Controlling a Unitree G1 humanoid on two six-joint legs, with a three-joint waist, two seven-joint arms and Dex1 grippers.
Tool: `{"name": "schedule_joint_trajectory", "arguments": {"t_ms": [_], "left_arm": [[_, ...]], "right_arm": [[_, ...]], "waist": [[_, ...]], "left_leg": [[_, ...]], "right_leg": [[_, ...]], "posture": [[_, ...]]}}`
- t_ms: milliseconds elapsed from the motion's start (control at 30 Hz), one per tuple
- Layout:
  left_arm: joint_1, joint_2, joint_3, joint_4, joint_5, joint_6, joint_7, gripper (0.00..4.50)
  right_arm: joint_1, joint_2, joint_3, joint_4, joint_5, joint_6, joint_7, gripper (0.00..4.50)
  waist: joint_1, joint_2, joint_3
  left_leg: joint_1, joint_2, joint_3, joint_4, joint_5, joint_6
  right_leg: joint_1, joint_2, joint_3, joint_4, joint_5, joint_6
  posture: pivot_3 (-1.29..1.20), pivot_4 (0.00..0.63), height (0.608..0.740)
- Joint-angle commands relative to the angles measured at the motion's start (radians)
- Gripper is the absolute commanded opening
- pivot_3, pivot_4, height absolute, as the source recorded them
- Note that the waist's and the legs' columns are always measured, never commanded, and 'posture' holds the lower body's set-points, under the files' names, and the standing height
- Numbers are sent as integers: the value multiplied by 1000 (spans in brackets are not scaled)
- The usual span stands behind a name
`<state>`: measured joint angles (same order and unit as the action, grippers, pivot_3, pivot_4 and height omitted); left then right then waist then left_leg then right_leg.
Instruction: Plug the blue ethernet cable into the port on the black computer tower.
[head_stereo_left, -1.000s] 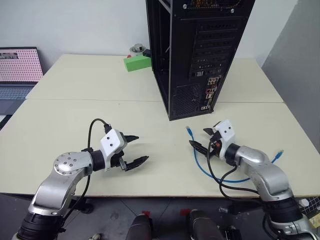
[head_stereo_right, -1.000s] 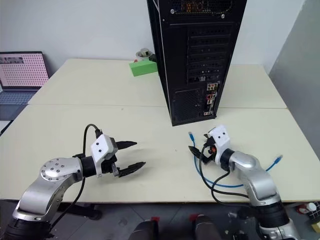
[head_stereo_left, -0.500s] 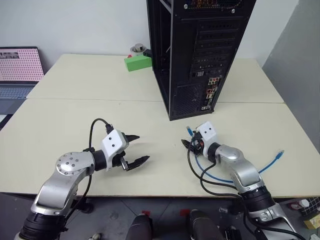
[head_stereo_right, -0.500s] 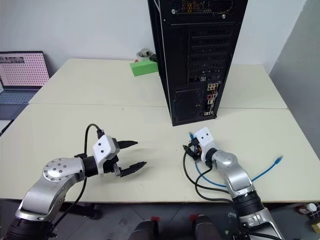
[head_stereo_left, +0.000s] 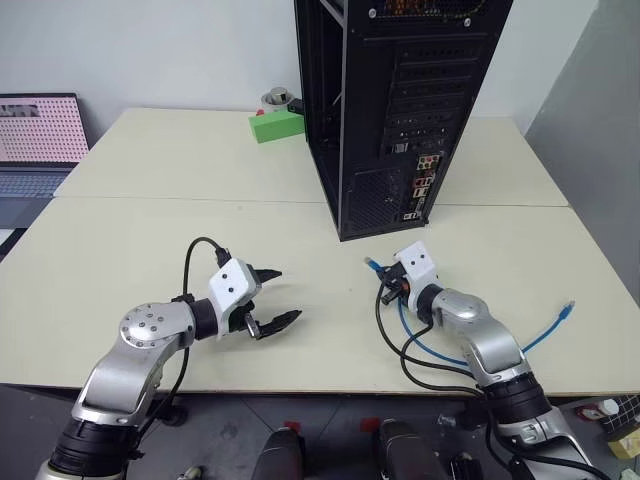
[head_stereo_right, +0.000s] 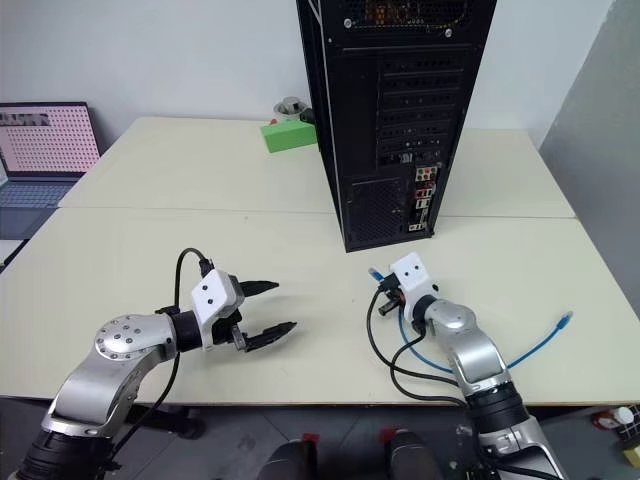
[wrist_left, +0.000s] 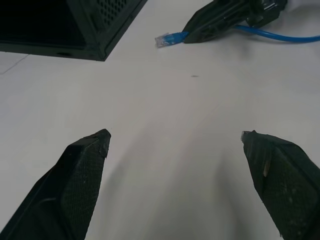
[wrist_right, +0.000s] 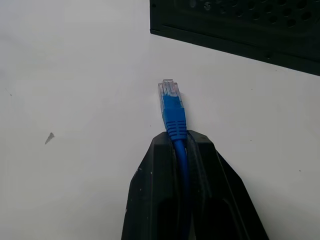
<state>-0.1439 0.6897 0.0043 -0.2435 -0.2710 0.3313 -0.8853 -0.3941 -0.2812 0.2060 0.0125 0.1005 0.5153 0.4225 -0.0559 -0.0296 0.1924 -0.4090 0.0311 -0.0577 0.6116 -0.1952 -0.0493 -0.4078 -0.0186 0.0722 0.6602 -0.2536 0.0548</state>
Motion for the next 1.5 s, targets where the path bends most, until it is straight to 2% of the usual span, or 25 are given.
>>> {"name": "schedule_joint_trajectory", "arguments": {"t_ms": [33, 367, 767, 800, 833, 1133, 1433, 1500], "left_arm": [[-31, 4, 3, 14, -12, -29, -27, 4500], [-145, 25, -93, 95, 3, -82, -189, 4500], [-214, -7, -159, 128, -9, -92, -267, 4500], [-217, -11, -158, 132, -11, -86, -268, 4126], [-221, -14, -159, 135, -12, -83, -274, 4021], [-238, -24, -173, 152, 1, -90, -293, 1976], [-240, -33, -185, 164, 21, -106, -285, 350], [-236, -33, -187, 163, 24, -111, -285, 294]], "right_arm": [[-14, -39, 20, -86, 32, -12, 116, 29], [-80, -184, 124, -240, 110, -13, 474, 25], [-115, -199, 161, -257, 115, -2, 549, 18], [-116, -200, 165, -258, 113, -3, 551, 18], [-118, -201, 170, -258, 111, -6, 553, 18], [-131, -201, 189, -255, 103, -11, 556, 17], [-141, -197, 200, -253, 95, -19, 562, 15], [-144, -195, 202, -252, 86, -24, 560, 11]], "waist": [[0, 0, 0], [0, 0, 0], [0, 0, 0], [0, 0, 0], [0, 0, 0], [0, 0, 0], [0, 0, 0], [0, 0, 0]], "left_leg": [[0, 0, 0, 0, 0, 0], [0, 0, 0, 0, 0, 0], [0, 0, 0, 0, 0, 0], [0, 0, 0, 0, 0, 0], [0, 0, 0, 0, 0, 0], [0, 0, 0, 0, 0, 0], [0, 0, 0, 0, 0, 0], [0, 0, 0, 0, 0, 0]], "right_leg": [[0, 0, 0, 0, 0, 0], [0, 0, 0, 0, 2, 4], [0, 0, -1, 0, 2, 4], [0, 0, -1, 0, 2, 4], [0, 0, 0, 0, 2, 4], [0, 0, -1, 0, 3, 5], [0, 0, -1, 0, 3, 5], [0, 0, -1, 0, 3, 5]], "posture": [[0, 150, 740], [0, 150, 740], [0, 150, 740], [0, 150, 740], [0, 150, 740], [0, 150, 740], [0, 150, 740], [0, 150, 740]]}}
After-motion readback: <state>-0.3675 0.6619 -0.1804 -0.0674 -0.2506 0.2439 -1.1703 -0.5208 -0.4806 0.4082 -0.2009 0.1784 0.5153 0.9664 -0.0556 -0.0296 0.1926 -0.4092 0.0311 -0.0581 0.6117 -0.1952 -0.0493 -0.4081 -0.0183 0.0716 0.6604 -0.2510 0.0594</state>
